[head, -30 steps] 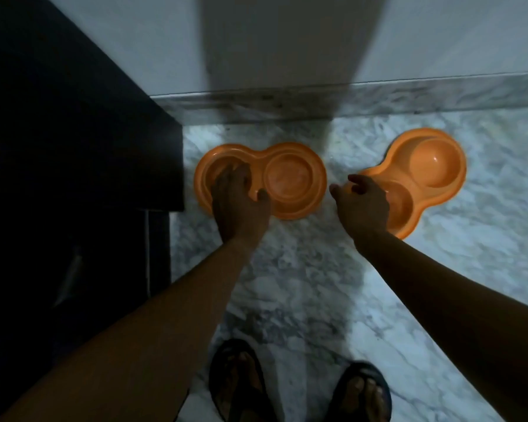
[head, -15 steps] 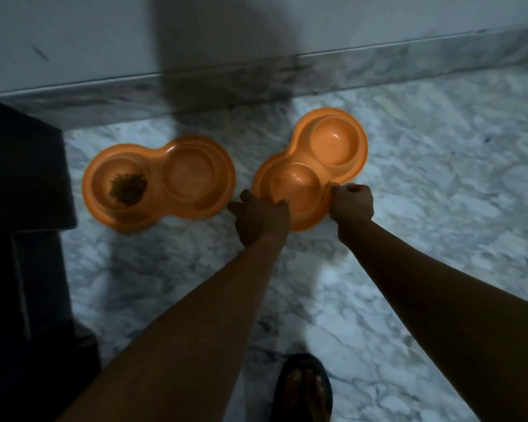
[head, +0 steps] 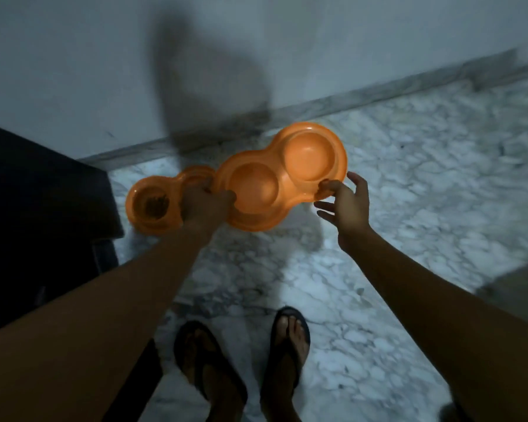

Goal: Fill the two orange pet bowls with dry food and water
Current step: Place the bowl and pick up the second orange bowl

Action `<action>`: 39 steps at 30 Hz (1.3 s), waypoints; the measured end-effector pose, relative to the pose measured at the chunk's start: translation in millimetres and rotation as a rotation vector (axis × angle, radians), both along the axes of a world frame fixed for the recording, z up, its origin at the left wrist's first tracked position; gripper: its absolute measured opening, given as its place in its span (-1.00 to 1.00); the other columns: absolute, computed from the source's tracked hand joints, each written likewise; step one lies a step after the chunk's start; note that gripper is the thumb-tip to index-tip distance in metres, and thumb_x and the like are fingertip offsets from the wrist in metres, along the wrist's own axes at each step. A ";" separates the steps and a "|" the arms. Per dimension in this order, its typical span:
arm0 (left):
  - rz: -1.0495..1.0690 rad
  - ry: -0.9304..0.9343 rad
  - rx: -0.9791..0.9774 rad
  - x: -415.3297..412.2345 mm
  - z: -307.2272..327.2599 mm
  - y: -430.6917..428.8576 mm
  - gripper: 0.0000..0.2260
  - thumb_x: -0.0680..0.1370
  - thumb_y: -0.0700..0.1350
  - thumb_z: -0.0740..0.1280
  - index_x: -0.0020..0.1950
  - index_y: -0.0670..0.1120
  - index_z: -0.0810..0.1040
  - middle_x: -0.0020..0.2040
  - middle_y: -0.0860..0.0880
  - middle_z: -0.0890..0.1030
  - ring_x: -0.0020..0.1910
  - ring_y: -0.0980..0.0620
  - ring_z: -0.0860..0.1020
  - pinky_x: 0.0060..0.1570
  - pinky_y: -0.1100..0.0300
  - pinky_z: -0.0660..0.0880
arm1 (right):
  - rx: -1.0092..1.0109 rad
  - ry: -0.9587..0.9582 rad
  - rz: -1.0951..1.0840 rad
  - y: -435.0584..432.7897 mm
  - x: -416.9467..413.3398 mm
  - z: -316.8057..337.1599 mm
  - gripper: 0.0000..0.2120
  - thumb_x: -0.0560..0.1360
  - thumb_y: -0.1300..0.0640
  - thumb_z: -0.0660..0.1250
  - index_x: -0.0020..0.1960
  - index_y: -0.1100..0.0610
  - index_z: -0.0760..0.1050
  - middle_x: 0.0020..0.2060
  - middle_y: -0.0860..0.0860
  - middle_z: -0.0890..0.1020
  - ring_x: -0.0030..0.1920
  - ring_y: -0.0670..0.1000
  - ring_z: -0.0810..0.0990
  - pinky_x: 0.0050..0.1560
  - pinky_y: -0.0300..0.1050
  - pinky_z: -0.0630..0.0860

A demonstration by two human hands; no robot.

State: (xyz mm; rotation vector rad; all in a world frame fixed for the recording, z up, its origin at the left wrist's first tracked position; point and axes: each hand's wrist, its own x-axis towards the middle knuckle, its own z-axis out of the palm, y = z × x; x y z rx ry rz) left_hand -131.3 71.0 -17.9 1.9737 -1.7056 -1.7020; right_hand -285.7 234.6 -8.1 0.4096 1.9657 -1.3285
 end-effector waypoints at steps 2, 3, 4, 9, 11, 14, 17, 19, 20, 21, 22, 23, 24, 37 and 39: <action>-0.050 0.025 0.005 12.6 74.7 -13.4 -0.49 0.20 -0.01 0.45 0.16 -0.02 0.63 -0.06 -0.08 0.66 -0.03 -0.15 0.64 0.03 -0.09 0.60 | -0.010 0.041 0.039 2.4 3.5 80.1 -0.54 0.55 0.08 0.40 0.41 0.00 0.37 -0.02 0.07 0.67 -0.12 0.09 0.70 0.07 0.06 0.63; -0.067 0.043 0.002 17.3 110.5 -18.4 -0.53 0.25 -0.06 0.46 0.16 -0.01 0.63 -0.06 -0.09 0.67 -0.05 -0.15 0.64 -0.04 -0.03 0.61 | -0.008 0.063 0.053 2.4 5.8 115.5 -0.57 0.56 0.03 0.40 0.39 0.02 0.40 -0.03 0.06 0.68 -0.11 0.09 0.70 0.10 0.09 0.64; -0.085 0.067 -0.012 24.3 152.2 -24.7 -0.60 0.32 -0.12 0.46 0.15 0.00 0.63 -0.09 -0.07 0.66 -0.10 -0.11 0.64 -0.16 0.07 0.62 | -0.016 0.080 0.061 2.1 10.6 156.9 -0.59 0.57 -0.02 0.40 0.37 0.05 0.43 -0.05 0.04 0.68 -0.10 0.09 0.70 0.13 0.12 0.63; -0.199 0.205 -0.078 65.0 338.9 -38.5 -0.62 0.37 -0.27 0.44 0.11 0.09 0.61 -0.18 0.07 0.62 -0.19 0.11 0.60 -0.35 0.37 0.53 | -0.044 0.144 0.081 9.8 56.5 336.5 -0.61 0.57 -0.08 0.39 0.31 0.09 0.50 -0.05 0.02 0.68 -0.01 0.13 0.71 0.07 0.08 0.67; -0.200 0.219 -0.129 88.3 403.0 -43.3 -0.61 0.26 -0.13 0.47 0.06 0.14 0.63 -0.16 0.07 0.65 -0.05 0.02 0.63 -0.05 0.17 0.59 | -0.076 0.201 0.077 14.9 82.1 397.9 -0.56 0.56 -0.09 0.41 0.35 0.10 0.51 -0.02 0.05 0.69 0.03 0.16 0.72 -0.02 0.03 0.67; -0.204 0.237 -0.205 134.9 483.0 -43.2 -0.51 0.16 0.00 0.43 0.09 0.06 0.69 -0.06 0.05 0.67 -0.01 0.05 0.61 0.16 0.01 0.56 | -0.136 0.245 0.082 21.0 129.3 476.5 -0.46 0.52 -0.05 0.47 0.43 0.09 0.43 0.00 0.05 0.66 0.02 0.15 0.71 -0.04 0.01 0.66; -0.199 0.277 -0.307 195.5 557.3 -33.2 -0.59 0.23 -0.03 0.44 0.07 0.04 0.67 -0.09 0.01 0.66 -0.05 0.05 0.59 0.15 -0.03 0.55 | -0.213 0.231 0.091 26.6 184.9 540.5 -0.45 0.50 0.00 0.48 0.42 0.06 0.41 0.03 0.06 0.62 -0.01 0.19 0.72 -0.06 0.00 0.68; -0.099 0.315 -0.372 238.1 599.0 -26.4 -0.39 0.28 -0.03 0.49 0.34 -0.04 0.54 0.07 -0.01 0.63 0.07 0.03 0.58 0.21 0.05 0.51 | -0.272 0.216 0.109 26.8 220.3 574.7 -0.51 0.50 0.04 0.46 0.38 0.07 0.43 0.03 0.09 0.61 -0.10 0.20 0.72 -0.14 -0.04 0.68; -0.040 0.346 -0.393 260.2 616.0 -23.3 -0.33 0.28 -0.03 0.51 0.39 -0.08 0.49 0.09 -0.01 0.61 0.09 0.02 0.58 0.21 0.08 0.50 | -0.307 0.207 0.117 26.2 237.3 589.0 -0.53 0.50 0.05 0.46 0.36 0.08 0.44 0.03 0.11 0.61 -0.15 0.20 0.71 -0.17 -0.05 0.68; 0.013 0.382 -0.411 287.2 635.0 -16.8 -0.33 0.28 -0.03 0.53 0.39 -0.09 0.49 0.08 0.00 0.61 0.08 0.02 0.58 0.20 0.09 0.51 | -0.343 0.198 0.134 26.4 257.7 603.6 -0.53 0.49 0.05 0.46 0.35 0.09 0.45 0.05 0.12 0.61 -0.19 0.20 0.70 -0.19 -0.05 0.68; 0.057 0.412 -0.419 315.2 651.1 -10.5 -0.37 0.27 -0.02 0.54 0.33 -0.08 0.54 0.06 0.00 0.62 0.07 0.00 0.60 0.17 0.08 0.53 | -0.369 0.187 0.157 26.4 279.4 616.9 -0.52 0.48 0.04 0.46 0.35 0.10 0.45 0.08 0.14 0.60 -0.20 0.21 0.70 -0.19 -0.05 0.69; 0.085 0.442 -0.422 339.1 663.5 -5.9 -0.46 0.26 -0.01 0.54 0.23 -0.05 0.63 0.02 0.00 0.66 0.04 -0.03 0.63 0.14 0.05 0.56 | -0.389 0.175 0.173 25.2 297.8 627.5 -0.51 0.48 0.03 0.46 0.35 0.11 0.45 0.11 0.13 0.58 -0.19 0.22 0.70 -0.20 -0.05 0.69; 0.106 0.467 -0.424 366.1 676.6 -1.1 -0.58 0.26 -0.01 0.53 0.10 -0.02 0.69 -0.03 -0.01 0.69 0.01 -0.04 0.66 0.10 0.00 0.58 | -0.415 0.166 0.186 22.7 318.6 639.4 -0.51 0.48 0.03 0.45 0.36 0.12 0.45 0.11 0.11 0.56 -0.15 0.23 0.71 -0.21 -0.05 0.69; 0.266 0.630 -0.420 683.7 767.7 -28.9 -0.58 0.44 -0.18 0.50 0.29 -0.09 0.57 0.08 0.00 0.67 0.03 0.02 0.61 -0.06 0.18 0.52 | -0.536 0.117 0.452 -82.4 585.2 719.2 -0.52 0.50 0.03 0.41 0.35 0.15 0.41 0.07 0.11 0.55 -0.02 0.27 0.71 -0.14 0.06 0.73; 0.364 0.634 -0.459 732.5 766.0 -47.5 -0.43 0.40 -0.22 0.54 0.37 -0.22 0.47 0.18 -0.08 0.64 0.05 0.01 0.62 -0.08 0.17 0.56 | -0.542 0.093 0.470 -107.7 633.1 714.8 -0.54 0.50 0.04 0.42 0.34 0.16 0.42 0.07 0.12 0.55 -0.01 0.29 0.71 -0.13 0.07 0.73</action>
